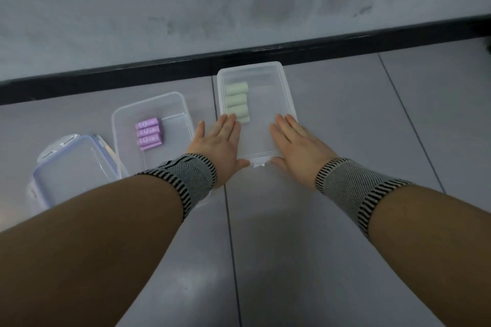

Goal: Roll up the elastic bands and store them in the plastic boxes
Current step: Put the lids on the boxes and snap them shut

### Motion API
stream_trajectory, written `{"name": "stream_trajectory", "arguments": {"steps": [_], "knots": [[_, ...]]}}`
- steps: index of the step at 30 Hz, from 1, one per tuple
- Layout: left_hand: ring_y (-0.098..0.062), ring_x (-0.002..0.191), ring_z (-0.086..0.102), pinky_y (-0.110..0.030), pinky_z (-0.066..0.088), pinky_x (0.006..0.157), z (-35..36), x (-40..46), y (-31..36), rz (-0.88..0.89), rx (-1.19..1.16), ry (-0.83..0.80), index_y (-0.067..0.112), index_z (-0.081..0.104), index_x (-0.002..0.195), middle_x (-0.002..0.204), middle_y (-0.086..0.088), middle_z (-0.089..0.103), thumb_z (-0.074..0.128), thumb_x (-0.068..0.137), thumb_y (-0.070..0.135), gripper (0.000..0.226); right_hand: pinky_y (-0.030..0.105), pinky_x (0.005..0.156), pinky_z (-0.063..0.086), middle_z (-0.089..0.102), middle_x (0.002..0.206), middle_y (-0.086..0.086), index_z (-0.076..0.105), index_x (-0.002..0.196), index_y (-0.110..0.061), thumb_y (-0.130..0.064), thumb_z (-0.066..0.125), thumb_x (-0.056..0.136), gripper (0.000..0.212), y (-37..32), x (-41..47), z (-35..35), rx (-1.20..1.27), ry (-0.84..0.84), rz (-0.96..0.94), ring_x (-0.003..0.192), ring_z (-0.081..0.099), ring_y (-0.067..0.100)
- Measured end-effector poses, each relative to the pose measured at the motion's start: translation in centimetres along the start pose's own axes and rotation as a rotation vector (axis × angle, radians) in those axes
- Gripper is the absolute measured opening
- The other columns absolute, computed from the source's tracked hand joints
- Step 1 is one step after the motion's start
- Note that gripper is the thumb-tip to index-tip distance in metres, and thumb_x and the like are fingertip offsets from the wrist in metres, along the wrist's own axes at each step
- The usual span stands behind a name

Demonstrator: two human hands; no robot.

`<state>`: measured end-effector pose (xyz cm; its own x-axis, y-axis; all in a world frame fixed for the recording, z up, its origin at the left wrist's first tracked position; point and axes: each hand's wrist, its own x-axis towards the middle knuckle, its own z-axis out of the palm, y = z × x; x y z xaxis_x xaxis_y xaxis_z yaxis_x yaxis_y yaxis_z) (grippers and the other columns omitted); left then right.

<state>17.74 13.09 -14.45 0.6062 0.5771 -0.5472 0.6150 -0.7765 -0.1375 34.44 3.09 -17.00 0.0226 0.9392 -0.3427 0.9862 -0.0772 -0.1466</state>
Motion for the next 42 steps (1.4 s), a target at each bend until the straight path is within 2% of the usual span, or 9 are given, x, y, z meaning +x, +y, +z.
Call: {"name": "stream_trajectory", "arguments": {"steps": [16, 21, 25, 27, 29, 32, 36, 42], "knots": [[-0.018, 0.144, -0.017, -0.050, 0.001, 0.117, -1.4, 3.9, -2.3, -0.016, -0.095, 0.042, 0.012, -0.013, 0.148, 0.156, -0.002, -0.023, 0.029, 0.094, 0.058, 0.083, 0.031, 0.117, 0.003, -0.010, 0.160, 0.006, 0.002, 0.151, -0.012, -0.044, 0.037, 0.098, 0.072, 1.2, 4.0, -2.1, 0.061, 0.029, 0.027, 0.146, -0.010, 0.019], [-0.018, 0.145, -0.016, -0.051, 0.002, 0.117, -1.5, 4.1, -2.1, -0.031, -0.116, 0.054, 0.012, -0.010, 0.149, 0.157, -0.001, -0.021, 0.033, 0.092, 0.058, 0.085, 0.034, 0.118, 0.007, -0.007, 0.160, 0.004, 0.006, 0.150, -0.014, -0.042, 0.043, 0.095, 0.072, 0.6, 4.0, -2.1, 0.124, 0.040, 0.069, 0.146, -0.009, 0.018], [-0.020, 0.145, -0.012, -0.052, 0.003, 0.117, -1.9, 3.8, -2.0, -0.048, -0.149, 0.083, 0.013, -0.005, 0.150, 0.158, -0.002, -0.016, 0.038, 0.090, 0.061, 0.088, 0.047, 0.118, 0.012, 0.001, 0.159, 0.003, 0.017, 0.147, -0.014, -0.046, 0.049, 0.088, 0.075, -0.4, 4.5, -3.2, 0.161, 0.020, 0.160, 0.147, -0.003, 0.020], [-0.021, 0.146, -0.012, -0.051, 0.003, 0.117, -1.5, 3.1, -2.1, -0.064, -0.185, 0.144, 0.015, -0.008, 0.150, 0.158, -0.002, -0.017, 0.037, 0.088, 0.064, 0.090, 0.049, 0.118, 0.010, 0.004, 0.159, 0.003, 0.019, 0.147, -0.015, -0.047, 0.046, 0.089, 0.071, -0.9, 4.4, -3.5, 0.141, 0.058, 0.184, 0.147, -0.001, 0.022], [-0.021, 0.145, -0.012, -0.049, 0.003, 0.118, -0.9, 1.8, -2.5, -0.083, -0.237, 0.234, 0.017, -0.008, 0.150, 0.158, -0.002, -0.018, 0.034, 0.091, 0.060, 0.084, 0.048, 0.118, 0.006, -0.001, 0.160, 0.002, 0.014, 0.148, -0.016, -0.046, 0.041, 0.093, 0.069, -1.6, 3.9, -3.6, 0.133, 0.105, 0.181, 0.147, -0.005, 0.023], [-0.021, 0.145, -0.013, -0.048, 0.004, 0.118, 0.3, -1.7, -4.2, -0.104, -0.295, 0.295, 0.020, -0.005, 0.150, 0.158, 0.000, -0.017, 0.034, 0.095, 0.050, 0.074, 0.044, 0.119, 0.003, -0.007, 0.160, 0.003, 0.007, 0.150, -0.017, -0.042, 0.039, 0.096, 0.068, -3.8, 3.1, -3.7, 0.144, 0.146, 0.113, 0.147, -0.007, 0.023], [-0.022, 0.146, -0.008, -0.049, 0.008, 0.118, 2.9, -8.3, -8.4, -0.171, -0.309, 0.298, 0.020, 0.004, 0.150, 0.159, -0.001, -0.009, 0.040, 0.094, 0.044, 0.071, 0.044, 0.119, 0.010, -0.002, 0.160, 0.007, 0.012, 0.150, -0.015, -0.036, 0.042, 0.096, 0.066, -8.8, 3.0, -4.7, 0.157, 0.195, 0.002, 0.147, -0.001, 0.026], [-0.022, 0.146, -0.006, -0.048, 0.011, 0.117, 9.6, -17.7, -16.2, -0.459, -0.323, 0.174, 0.021, 0.010, 0.150, 0.159, -0.001, -0.005, 0.044, 0.093, 0.044, 0.070, 0.039, 0.119, 0.009, 0.004, 0.159, 0.008, 0.018, 0.149, -0.013, -0.038, 0.043, 0.095, 0.064, -19.7, 3.0, -5.6, 0.146, 0.167, -0.235, 0.147, 0.003, 0.026]]}}
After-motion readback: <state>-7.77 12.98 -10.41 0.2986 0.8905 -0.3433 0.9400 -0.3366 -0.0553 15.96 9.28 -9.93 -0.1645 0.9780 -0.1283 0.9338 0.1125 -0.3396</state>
